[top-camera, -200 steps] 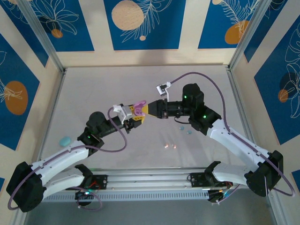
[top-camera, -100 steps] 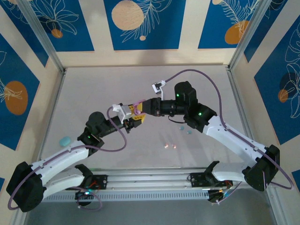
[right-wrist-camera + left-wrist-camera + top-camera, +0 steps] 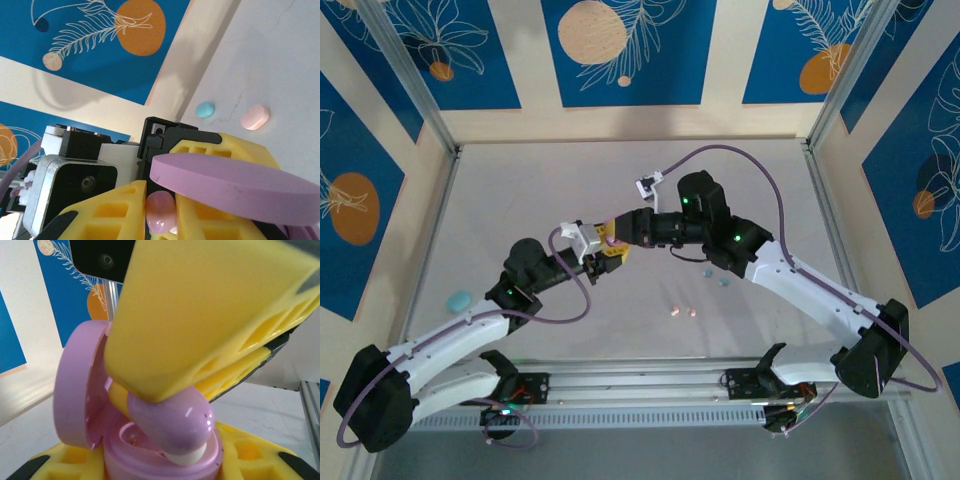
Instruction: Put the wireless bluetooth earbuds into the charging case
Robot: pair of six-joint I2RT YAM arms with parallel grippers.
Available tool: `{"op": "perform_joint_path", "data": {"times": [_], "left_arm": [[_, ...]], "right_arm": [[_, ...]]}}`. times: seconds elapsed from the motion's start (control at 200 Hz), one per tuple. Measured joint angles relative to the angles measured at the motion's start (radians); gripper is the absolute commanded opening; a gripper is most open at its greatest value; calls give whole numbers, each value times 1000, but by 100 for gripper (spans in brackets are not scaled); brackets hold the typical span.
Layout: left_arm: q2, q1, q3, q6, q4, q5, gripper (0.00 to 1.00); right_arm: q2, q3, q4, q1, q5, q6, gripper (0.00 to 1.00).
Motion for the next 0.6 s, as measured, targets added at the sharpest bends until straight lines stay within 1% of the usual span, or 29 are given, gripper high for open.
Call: {"op": "perform_joint_path", "data": {"times": [0.415,0.6], "left_arm": [[0,0,-2,-21,2,0,33],[0,0,-2,-23,-1,-2,33]], "right_arm": [[3,63,-138,27,90,-73,23],[18,89,-173,39,107,-94,26]]}}
